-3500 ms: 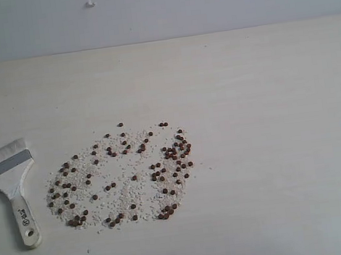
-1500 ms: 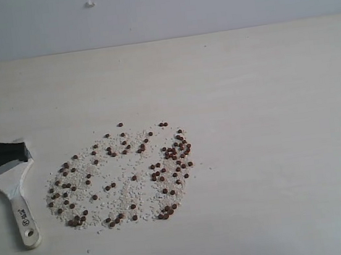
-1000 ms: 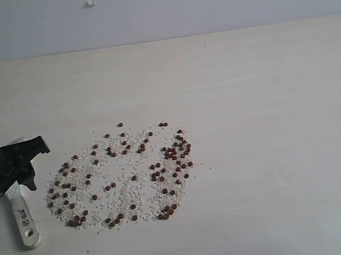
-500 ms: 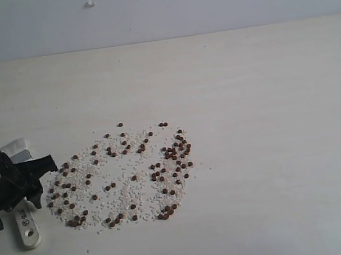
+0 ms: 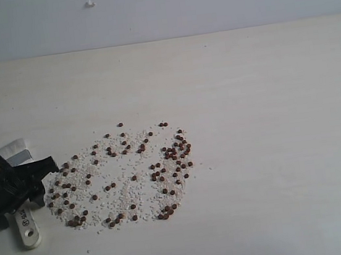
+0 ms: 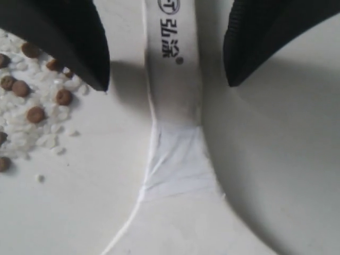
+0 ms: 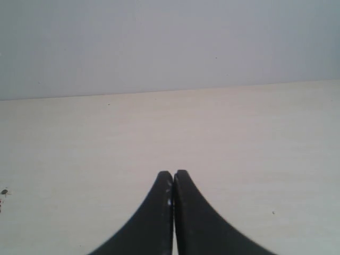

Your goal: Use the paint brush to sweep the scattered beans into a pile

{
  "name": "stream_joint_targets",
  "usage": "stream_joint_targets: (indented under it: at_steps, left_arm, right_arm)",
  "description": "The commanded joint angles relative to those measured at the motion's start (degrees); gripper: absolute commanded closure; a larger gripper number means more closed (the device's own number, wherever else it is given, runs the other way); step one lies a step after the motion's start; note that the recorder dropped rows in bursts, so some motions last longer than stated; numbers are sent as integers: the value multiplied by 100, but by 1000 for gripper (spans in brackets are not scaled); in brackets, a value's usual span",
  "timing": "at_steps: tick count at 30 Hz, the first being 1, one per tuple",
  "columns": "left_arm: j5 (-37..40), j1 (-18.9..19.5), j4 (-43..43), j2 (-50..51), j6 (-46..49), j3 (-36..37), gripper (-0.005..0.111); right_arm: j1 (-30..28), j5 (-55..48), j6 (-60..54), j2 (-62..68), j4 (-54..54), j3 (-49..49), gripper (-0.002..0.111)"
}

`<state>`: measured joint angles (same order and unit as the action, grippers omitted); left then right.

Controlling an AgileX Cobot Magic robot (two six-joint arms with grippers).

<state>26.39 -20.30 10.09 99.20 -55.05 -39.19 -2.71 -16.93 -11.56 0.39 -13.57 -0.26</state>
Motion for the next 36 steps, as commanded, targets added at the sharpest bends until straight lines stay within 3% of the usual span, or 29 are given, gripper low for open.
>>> stream_joint_targets:
  at_steps: [1,22,31,34,36]
  left_arm:
    - [-190,-22,-12,33,-105,79,47]
    - [639,265,-237,44,263,-151,48]
    - [682,265,-277,53,416,-163,79]
    - [670,265,-277,53,765,-163,107]
    - [639,265,-277,53,964,-163,107]
  right_arm:
    - [7,5,-38,-39,18,26,108]
    - [7,28,-38,-39,18,26,108]
    - [7,28,-38,-39,18,26,108]
    - [7,28,-38,-39,18,26,108]
    - [7,28,-38,-39,18,26,108]
